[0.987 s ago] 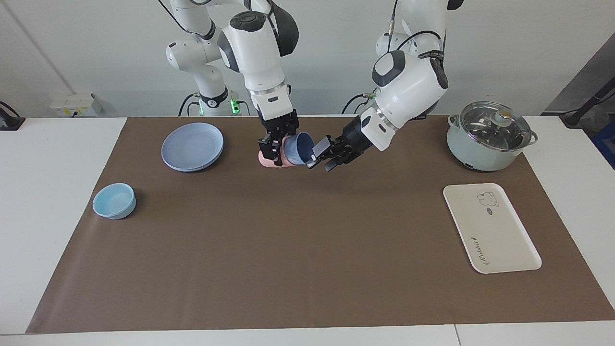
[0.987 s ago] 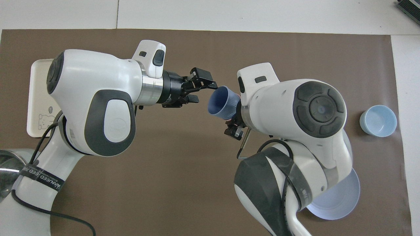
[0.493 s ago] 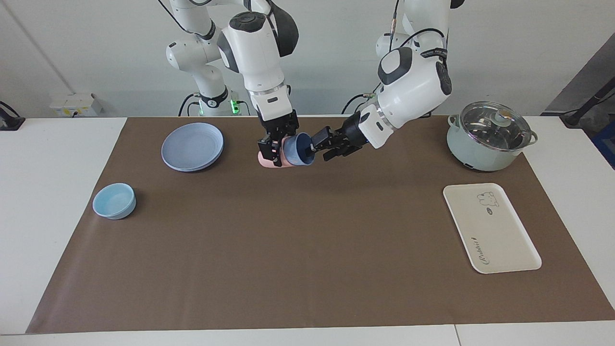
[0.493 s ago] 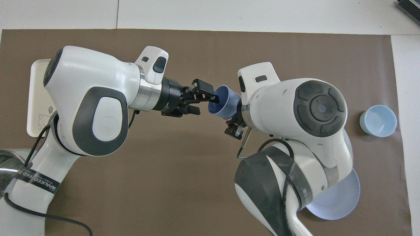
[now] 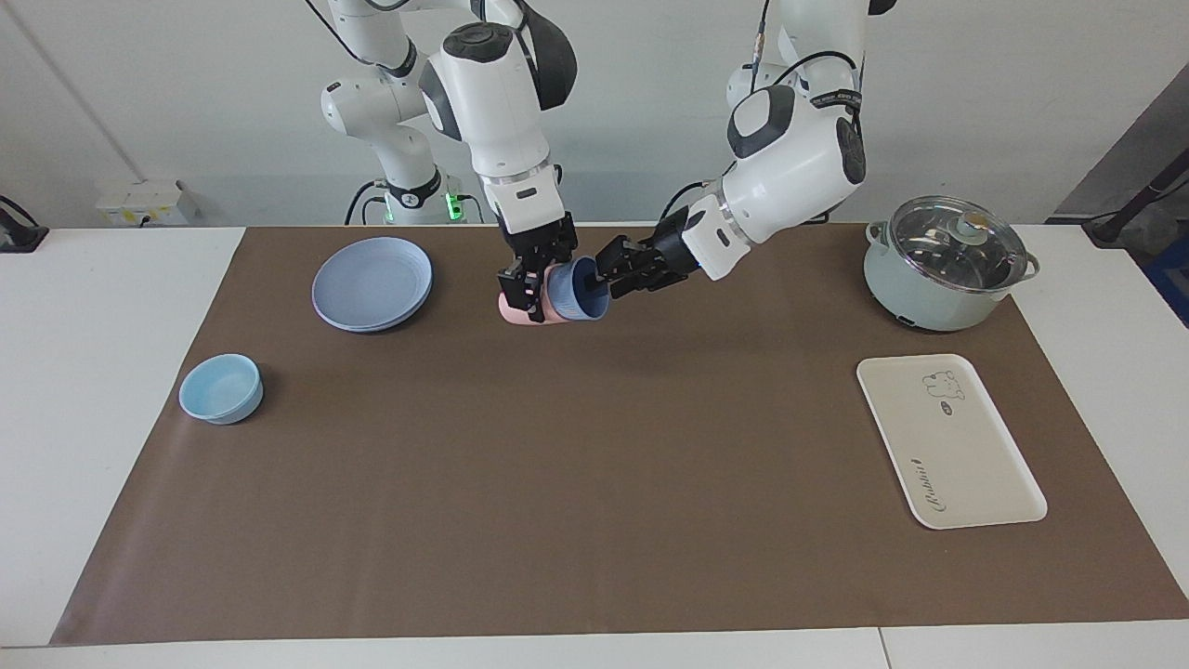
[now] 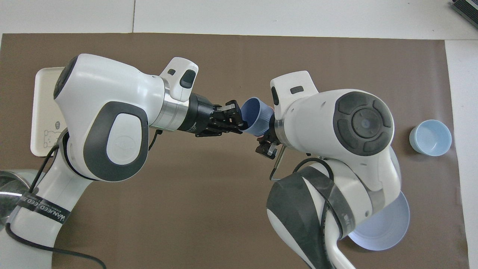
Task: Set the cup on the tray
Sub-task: 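Grasp the blue cup with the left gripper while the right gripper releases, then carry the cup over the tray with the left gripper while the right withdraws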
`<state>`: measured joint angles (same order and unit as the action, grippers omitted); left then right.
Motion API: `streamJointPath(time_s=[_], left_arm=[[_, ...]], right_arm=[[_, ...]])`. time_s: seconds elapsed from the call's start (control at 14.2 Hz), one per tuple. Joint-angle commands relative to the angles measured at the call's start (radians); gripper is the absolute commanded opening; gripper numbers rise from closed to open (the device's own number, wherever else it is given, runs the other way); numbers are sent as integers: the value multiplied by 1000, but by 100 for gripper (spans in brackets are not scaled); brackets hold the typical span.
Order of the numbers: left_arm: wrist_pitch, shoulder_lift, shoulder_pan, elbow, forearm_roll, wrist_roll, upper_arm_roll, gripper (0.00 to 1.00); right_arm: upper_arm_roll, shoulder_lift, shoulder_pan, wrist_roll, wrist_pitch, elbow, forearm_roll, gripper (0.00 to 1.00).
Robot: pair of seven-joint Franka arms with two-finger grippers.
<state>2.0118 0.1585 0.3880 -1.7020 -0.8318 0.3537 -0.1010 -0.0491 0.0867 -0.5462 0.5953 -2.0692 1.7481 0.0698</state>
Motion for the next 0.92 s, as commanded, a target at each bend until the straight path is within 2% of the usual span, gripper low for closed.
streamJointPath(time_s=[0.0, 0.28, 0.56, 0.85], left_arm=[[-4, -17, 11, -15, -10, -16, 10, 0], [-10, -11, -3, 4, -7, -16, 15, 0], [-25, 22, -70, 106, -6, -2, 20, 0], [-61, 45, -164, 160, 158, -16, 20, 0]], right_arm=[[0, 10, 0, -28, 6, -22, -24, 0], [0, 10, 0, -28, 8, -21, -25, 0], [0, 10, 0, -28, 9, -19, -24, 0], [0, 8, 0, -29, 9, -18, -25, 0]])
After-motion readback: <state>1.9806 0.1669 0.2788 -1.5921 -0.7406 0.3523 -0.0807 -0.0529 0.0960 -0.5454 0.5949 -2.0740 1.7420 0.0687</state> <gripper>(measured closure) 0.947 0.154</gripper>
